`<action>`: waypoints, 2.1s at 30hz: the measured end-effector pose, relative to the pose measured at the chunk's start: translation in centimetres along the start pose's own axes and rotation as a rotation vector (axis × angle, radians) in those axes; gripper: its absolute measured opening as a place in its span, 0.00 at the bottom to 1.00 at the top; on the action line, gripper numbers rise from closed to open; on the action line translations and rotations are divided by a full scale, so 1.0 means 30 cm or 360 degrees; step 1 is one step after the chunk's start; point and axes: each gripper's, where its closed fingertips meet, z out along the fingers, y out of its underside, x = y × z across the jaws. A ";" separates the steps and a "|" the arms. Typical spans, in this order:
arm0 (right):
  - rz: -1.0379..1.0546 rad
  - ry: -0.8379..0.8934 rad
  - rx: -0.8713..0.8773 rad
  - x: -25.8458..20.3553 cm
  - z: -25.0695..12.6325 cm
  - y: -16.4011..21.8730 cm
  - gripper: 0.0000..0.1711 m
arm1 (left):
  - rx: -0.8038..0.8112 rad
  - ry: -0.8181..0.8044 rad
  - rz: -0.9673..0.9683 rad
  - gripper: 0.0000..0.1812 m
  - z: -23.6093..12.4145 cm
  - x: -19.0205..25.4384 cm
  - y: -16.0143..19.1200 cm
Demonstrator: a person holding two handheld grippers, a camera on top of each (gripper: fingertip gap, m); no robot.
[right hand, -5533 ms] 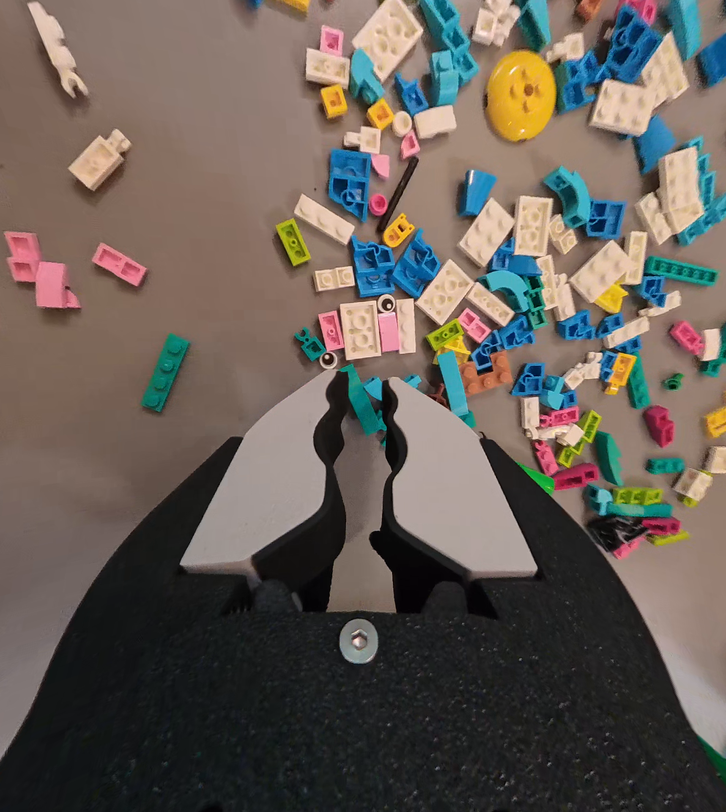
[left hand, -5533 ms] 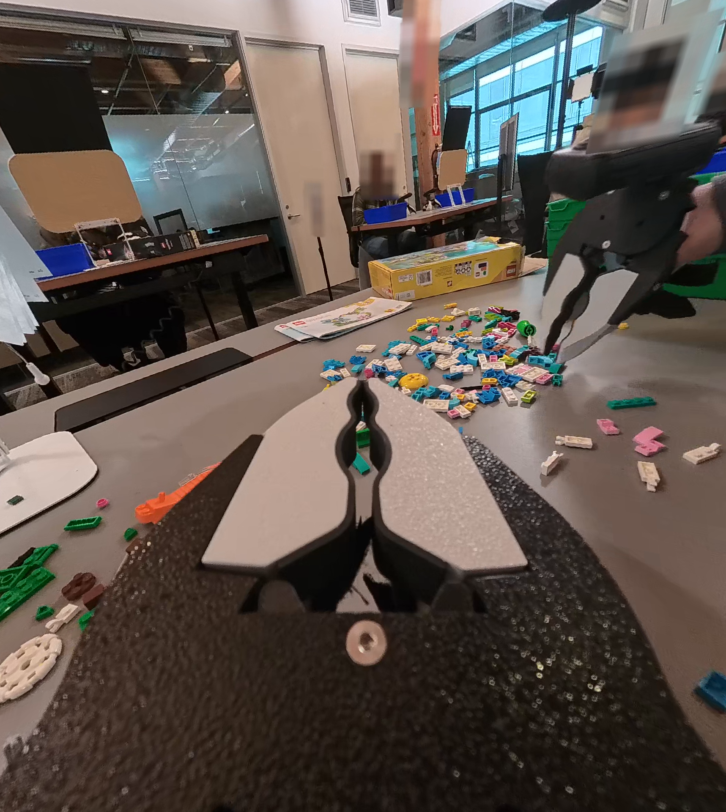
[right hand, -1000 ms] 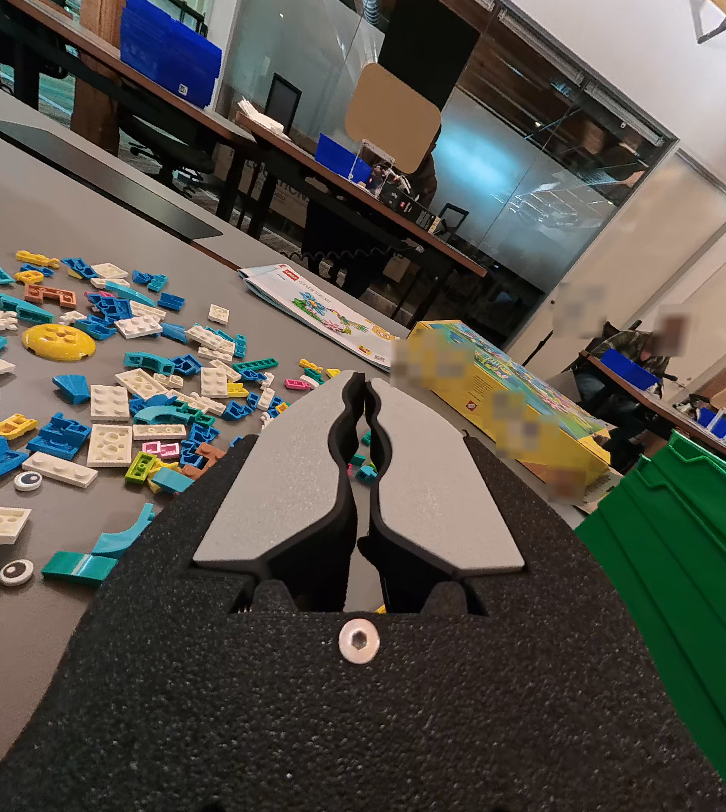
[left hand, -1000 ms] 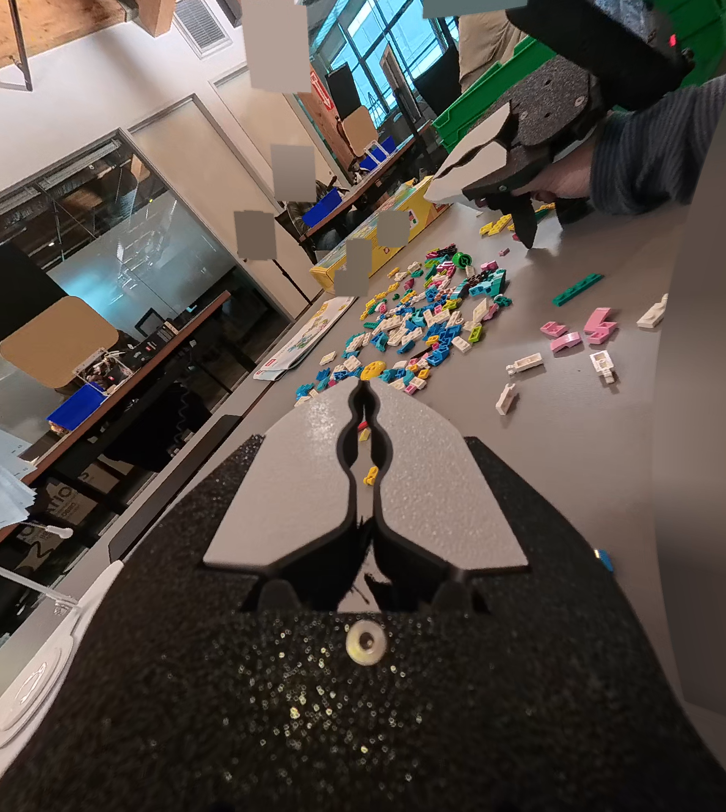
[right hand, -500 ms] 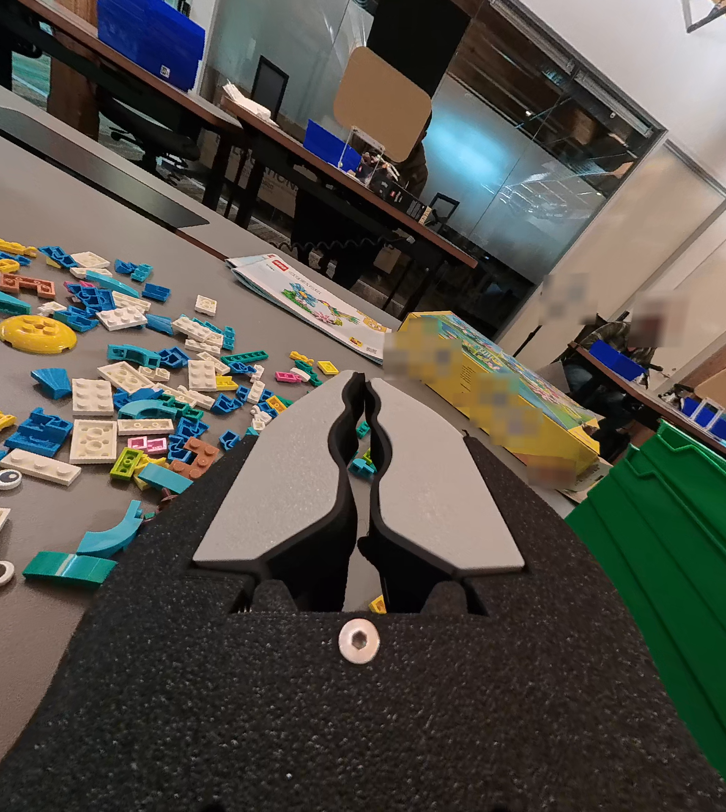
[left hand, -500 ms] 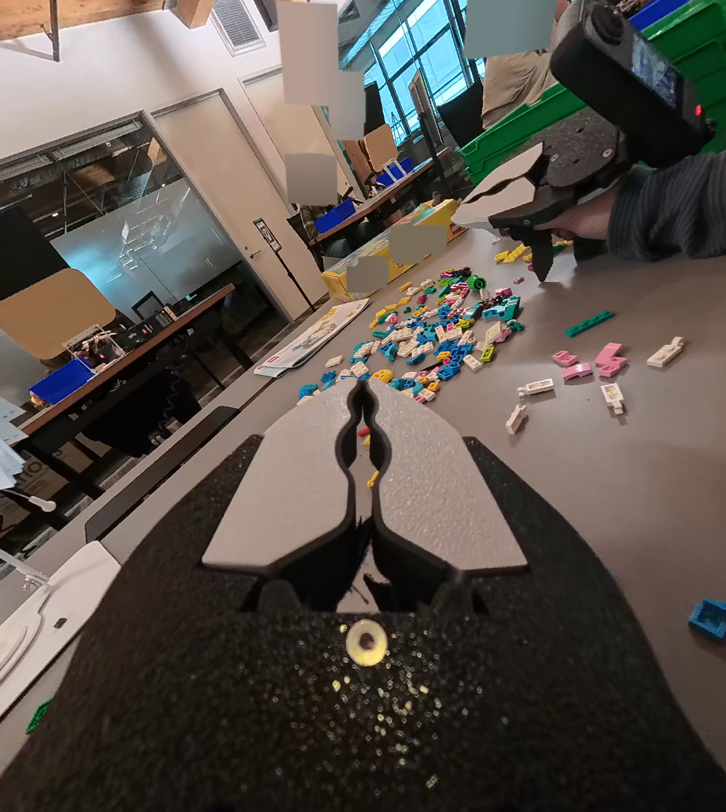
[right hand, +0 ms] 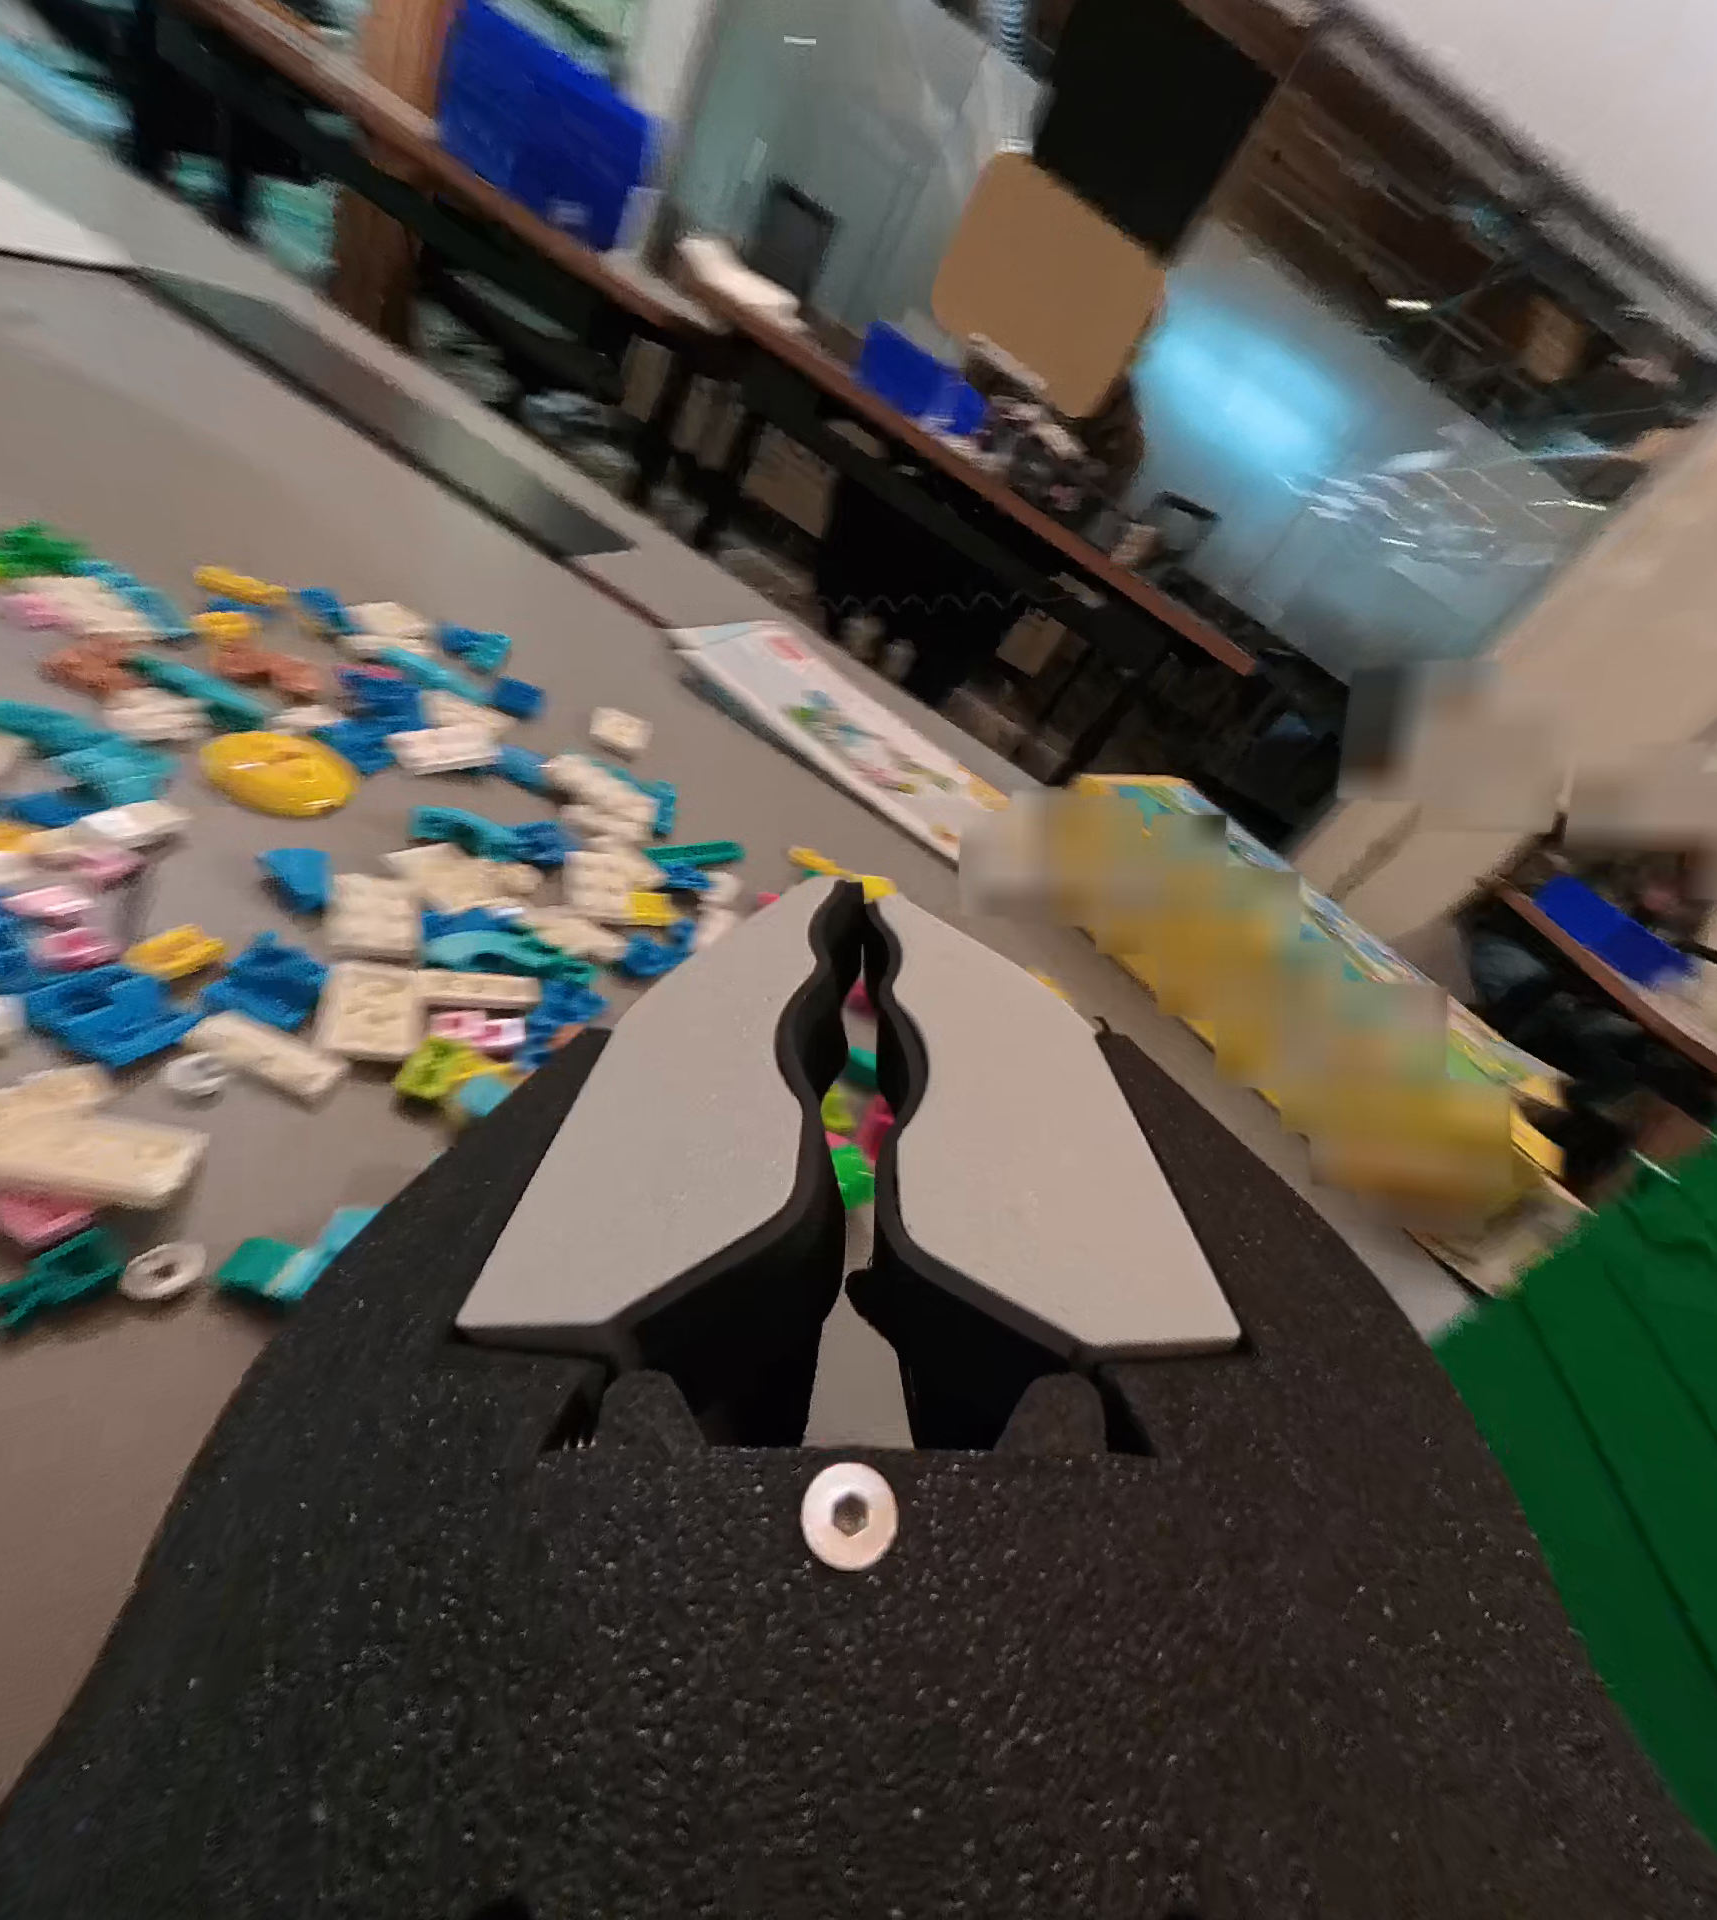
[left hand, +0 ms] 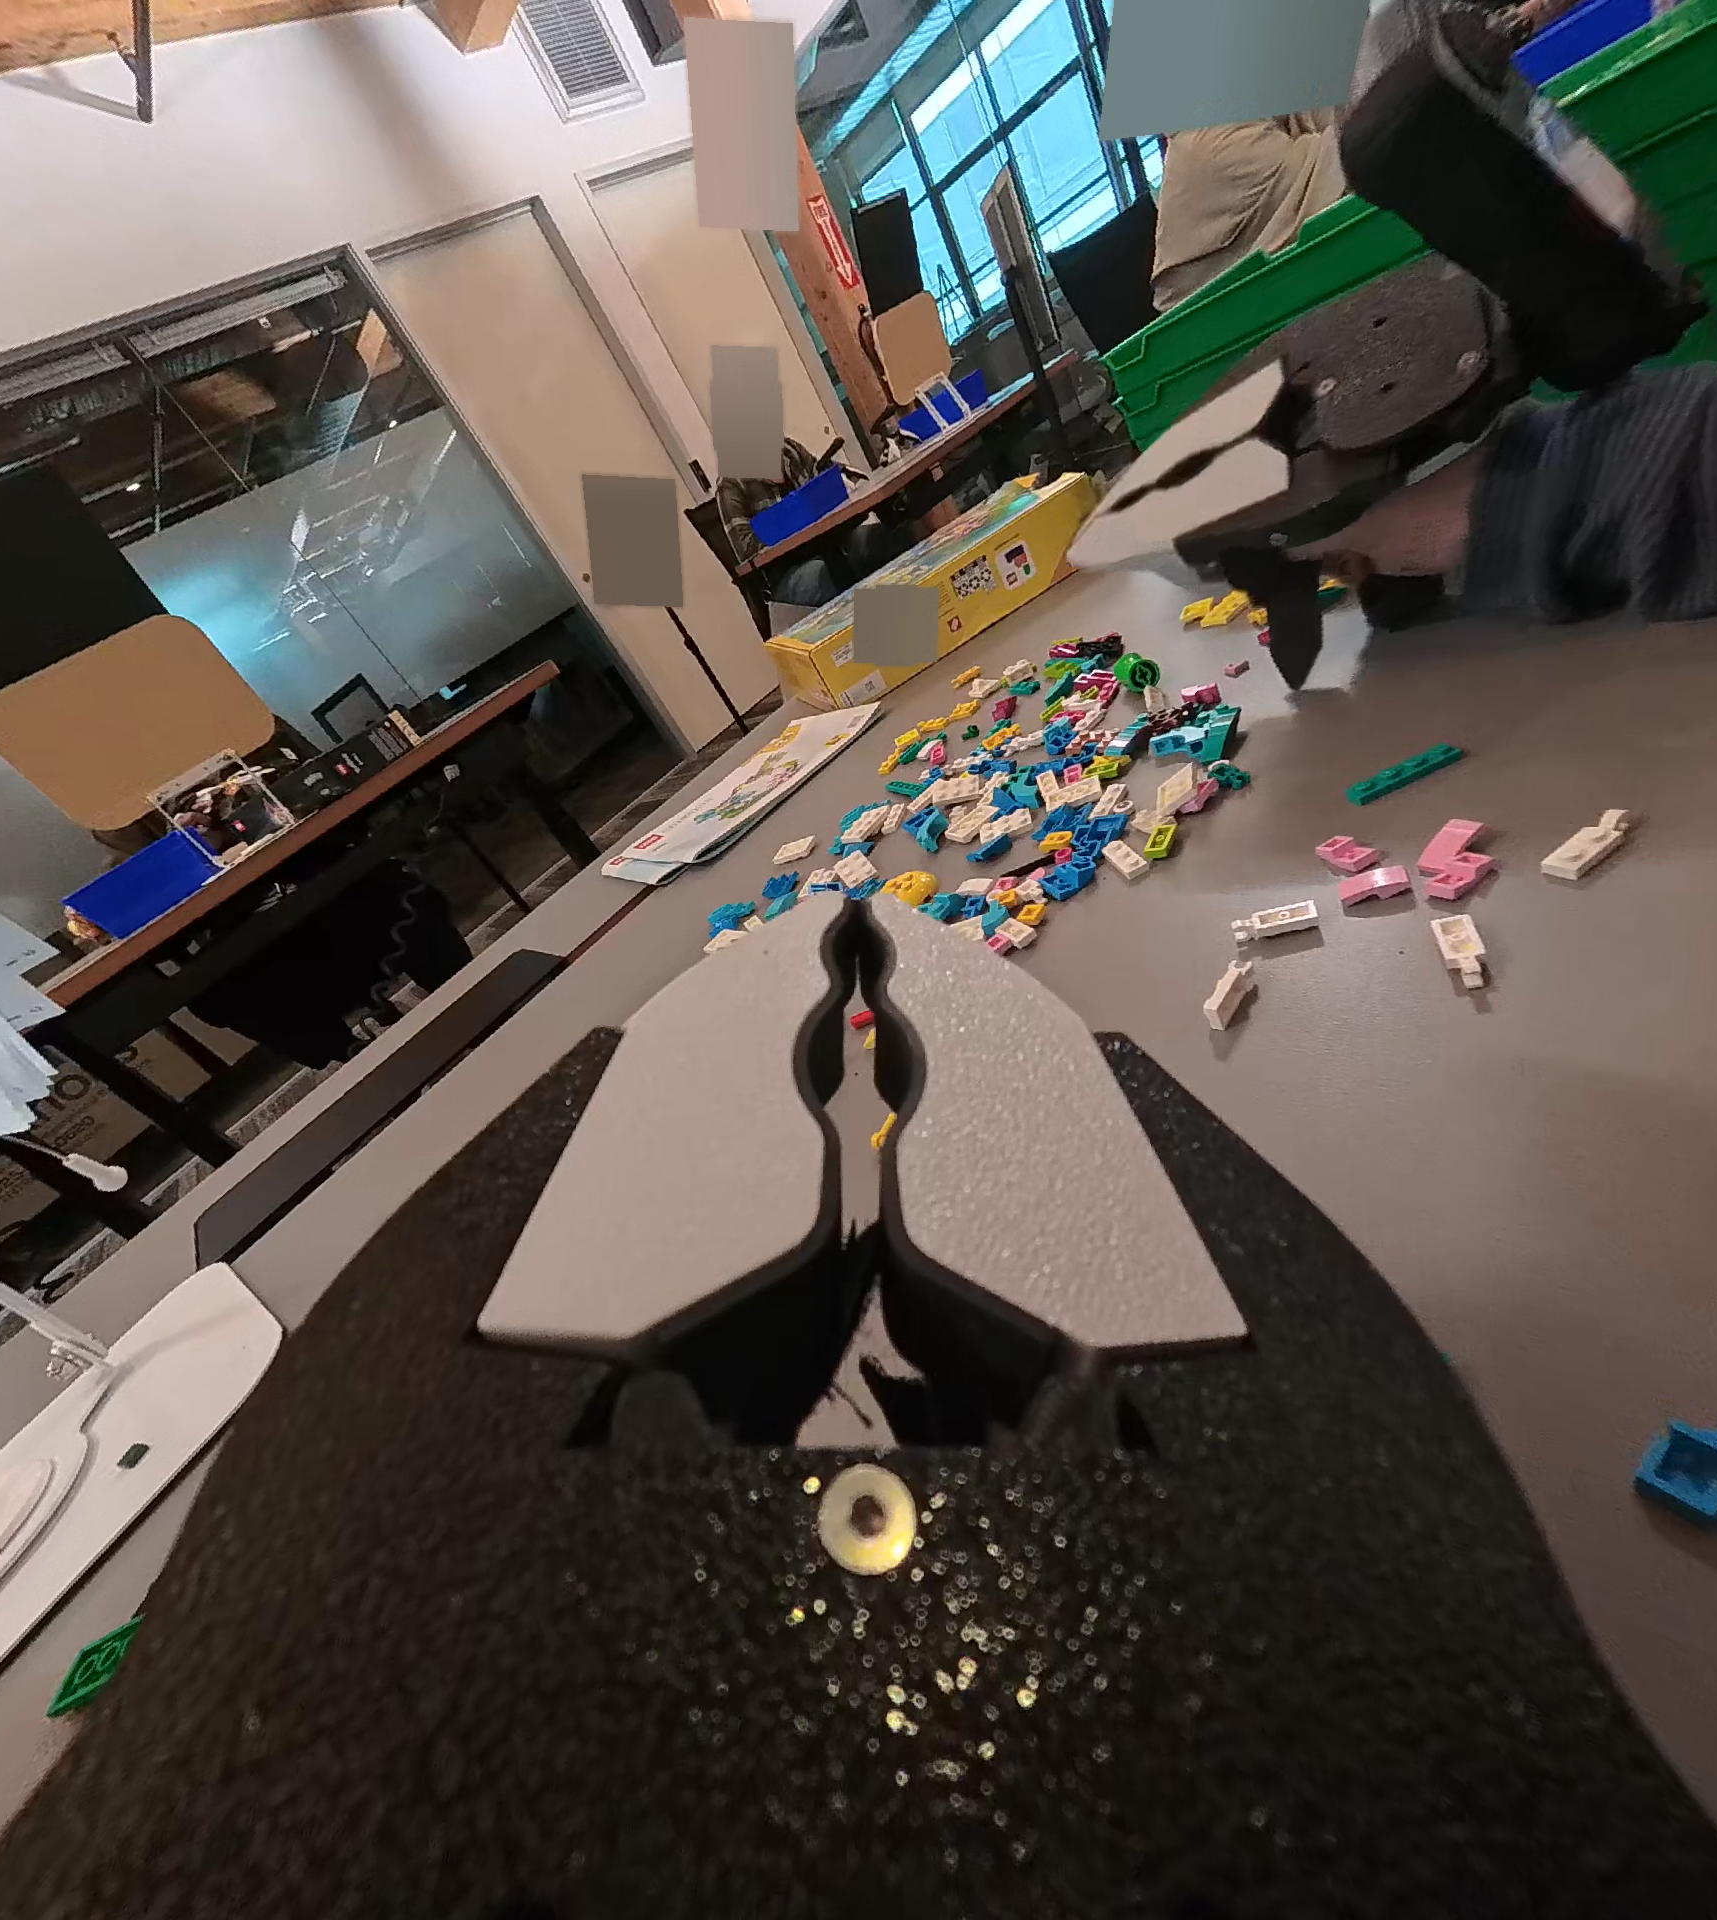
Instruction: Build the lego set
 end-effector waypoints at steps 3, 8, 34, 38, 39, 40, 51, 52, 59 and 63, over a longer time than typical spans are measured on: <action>0.0006 -0.0621 -0.0102 -0.182 0.004 -0.017 0.00 | -0.0005 0.0000 0.0000 0.00 0.000 -0.001 0.002; -0.0140 -0.1340 -0.0420 -0.403 0.000 0.000 0.03 | -0.0007 0.0003 -0.0008 0.00 0.000 -0.001 0.004; -0.1020 -0.2231 -0.0810 -0.517 0.020 0.020 0.03 | -0.0026 0.0024 -0.0016 0.00 0.002 0.005 0.010; -0.1005 -0.2226 -0.0822 -0.517 0.032 0.021 0.02 | -0.0029 0.0026 -0.0015 0.00 0.002 0.005 0.010; -0.1002 -0.2223 -0.0822 -0.517 0.033 0.021 0.02 | -0.0029 0.0027 -0.0014 0.00 0.002 0.006 0.010; -0.1003 -0.2215 -0.0821 -0.516 0.034 0.021 0.03 | -0.0030 0.0027 -0.0013 0.00 0.003 0.006 0.011; -0.0944 -0.2339 -0.1057 -0.492 -0.024 0.040 0.04 | -0.0036 0.0031 -0.0008 0.00 0.004 0.008 0.012; -0.0933 -0.2360 -0.1083 -0.493 -0.033 0.041 0.04 | -0.0035 0.0031 -0.0008 0.00 0.004 0.008 0.012; -0.0984 -0.2185 -0.0963 -0.494 0.038 0.031 0.06 | -0.0036 0.0034 -0.0005 0.00 0.004 0.009 0.012; -0.0949 -0.2181 -0.0946 -0.508 0.048 0.027 0.10 | -0.0037 0.0035 -0.0007 0.00 0.004 0.009 0.012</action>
